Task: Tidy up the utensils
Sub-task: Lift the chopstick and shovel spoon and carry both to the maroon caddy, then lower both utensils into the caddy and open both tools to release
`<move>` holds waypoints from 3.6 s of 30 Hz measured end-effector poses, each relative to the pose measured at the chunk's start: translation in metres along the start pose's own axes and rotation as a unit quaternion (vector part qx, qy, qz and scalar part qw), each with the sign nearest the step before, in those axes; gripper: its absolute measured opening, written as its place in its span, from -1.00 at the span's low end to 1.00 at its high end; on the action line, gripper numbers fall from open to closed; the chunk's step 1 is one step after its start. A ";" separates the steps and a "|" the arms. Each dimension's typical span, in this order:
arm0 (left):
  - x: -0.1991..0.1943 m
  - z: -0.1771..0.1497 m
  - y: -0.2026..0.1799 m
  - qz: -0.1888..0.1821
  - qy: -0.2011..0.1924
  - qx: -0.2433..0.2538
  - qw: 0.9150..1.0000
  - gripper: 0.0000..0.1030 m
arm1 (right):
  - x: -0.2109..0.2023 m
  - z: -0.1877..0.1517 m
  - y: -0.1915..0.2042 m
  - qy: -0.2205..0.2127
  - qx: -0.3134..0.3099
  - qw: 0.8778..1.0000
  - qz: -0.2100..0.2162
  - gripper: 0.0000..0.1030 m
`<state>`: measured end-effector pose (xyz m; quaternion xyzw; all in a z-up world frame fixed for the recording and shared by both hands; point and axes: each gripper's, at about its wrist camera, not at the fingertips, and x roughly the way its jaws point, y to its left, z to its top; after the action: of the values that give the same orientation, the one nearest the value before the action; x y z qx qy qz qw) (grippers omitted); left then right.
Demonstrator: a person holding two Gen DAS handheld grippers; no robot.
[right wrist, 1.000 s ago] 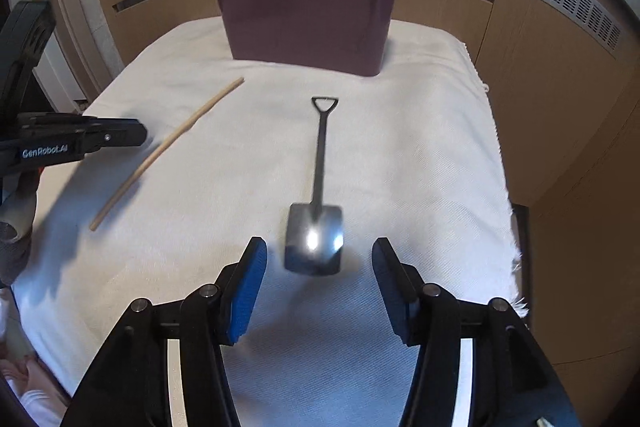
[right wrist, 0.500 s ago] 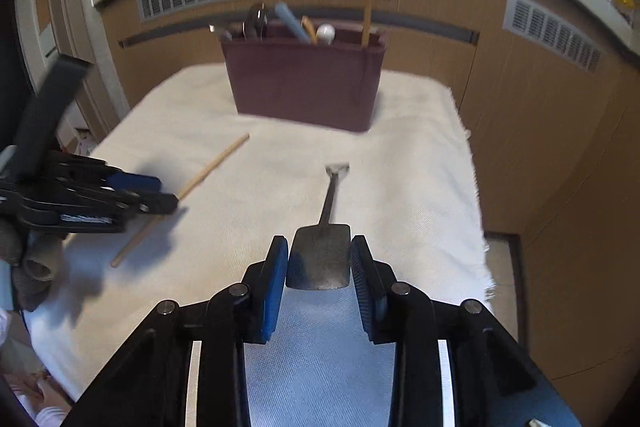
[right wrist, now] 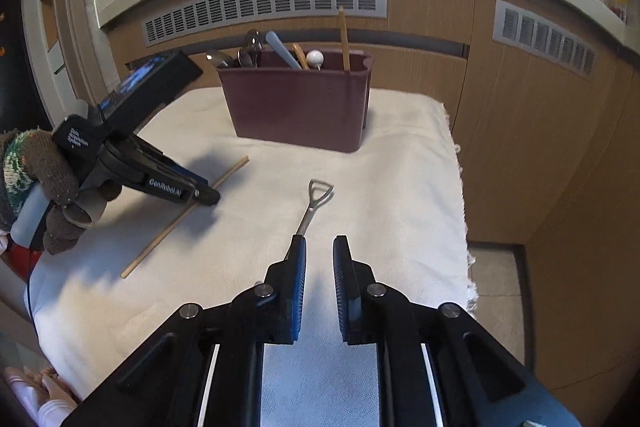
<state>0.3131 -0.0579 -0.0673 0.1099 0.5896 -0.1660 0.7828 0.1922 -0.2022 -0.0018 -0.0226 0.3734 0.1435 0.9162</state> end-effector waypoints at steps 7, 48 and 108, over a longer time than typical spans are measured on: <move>-0.035 -0.032 -0.016 0.017 -0.125 -0.022 0.992 -0.89 | 0.009 -0.006 -0.008 0.020 0.019 1.000 -0.001 -0.29; -0.155 -0.136 0.006 -0.065 -0.341 -0.133 0.928 -0.89 | -0.061 0.018 0.060 -0.127 -0.031 0.991 -0.035 -0.58; -0.087 0.106 0.059 -0.041 -0.320 -0.087 0.943 -0.74 | 0.085 0.222 -0.028 -0.051 -0.004 0.998 -0.029 -0.45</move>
<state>0.4082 -0.0315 0.0449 -0.0418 0.3246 -0.1718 0.9292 0.4089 -0.1753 0.0975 -0.0295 0.3246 0.1194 0.9378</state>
